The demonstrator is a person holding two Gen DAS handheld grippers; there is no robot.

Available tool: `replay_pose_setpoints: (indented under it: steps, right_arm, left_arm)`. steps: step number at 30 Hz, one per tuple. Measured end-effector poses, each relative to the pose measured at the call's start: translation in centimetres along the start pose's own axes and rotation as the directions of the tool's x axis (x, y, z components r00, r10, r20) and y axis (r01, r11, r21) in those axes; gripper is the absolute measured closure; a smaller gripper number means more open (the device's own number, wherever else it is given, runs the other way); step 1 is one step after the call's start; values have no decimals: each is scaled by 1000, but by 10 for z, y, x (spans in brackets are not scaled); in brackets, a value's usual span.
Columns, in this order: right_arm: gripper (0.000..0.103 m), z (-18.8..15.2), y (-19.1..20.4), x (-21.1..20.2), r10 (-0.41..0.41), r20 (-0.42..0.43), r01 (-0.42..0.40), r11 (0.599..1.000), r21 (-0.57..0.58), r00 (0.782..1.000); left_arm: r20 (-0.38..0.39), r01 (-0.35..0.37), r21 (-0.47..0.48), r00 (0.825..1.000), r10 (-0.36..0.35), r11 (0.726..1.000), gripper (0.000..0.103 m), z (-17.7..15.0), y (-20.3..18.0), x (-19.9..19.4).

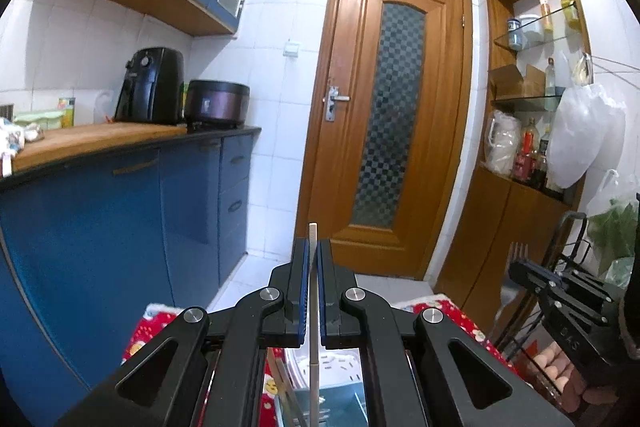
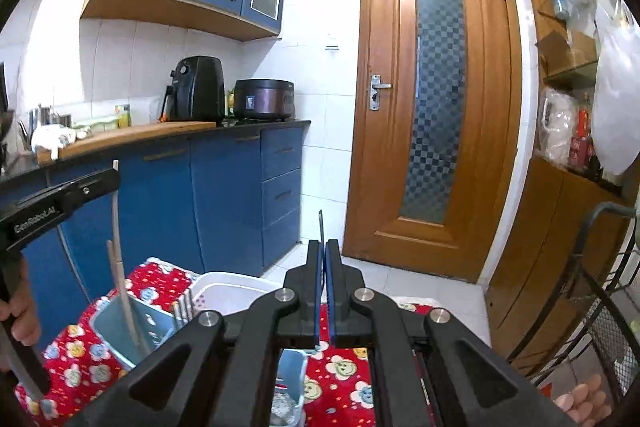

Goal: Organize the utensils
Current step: 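Lift the chopstick and knife and carry both over the blue holder, then open the left tool to drop the chopstick in while the right tool drops the knife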

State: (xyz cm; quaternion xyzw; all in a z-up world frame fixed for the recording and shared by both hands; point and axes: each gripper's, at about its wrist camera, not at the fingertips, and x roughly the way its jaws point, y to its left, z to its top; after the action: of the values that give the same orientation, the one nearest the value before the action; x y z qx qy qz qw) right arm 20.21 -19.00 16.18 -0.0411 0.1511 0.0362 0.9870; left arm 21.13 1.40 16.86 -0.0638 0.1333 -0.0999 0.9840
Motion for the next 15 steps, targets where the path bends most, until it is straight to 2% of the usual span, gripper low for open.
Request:
replay_pose_setpoints:
  steps: [5, 10, 15]
  right_arm:
    - [100, -4, -3, 8, 21, -26, -21, 1000, 9, 999]
    - [98, -20, 1, 17, 78, -90, -77, 997, 11, 993]
    - [98, -29, 6, 19, 113, -115, -111, 994, 19, 987]
  left_arm:
    - [-37, 4, -10, 999, -5, 1000, 99, -13, 3, 9]
    - [-76, 5, -17, 997, -6, 1000, 99, -28, 4, 17]
    - [-114, 11, -22, 993, -13, 1000, 99, -37, 5, 18]
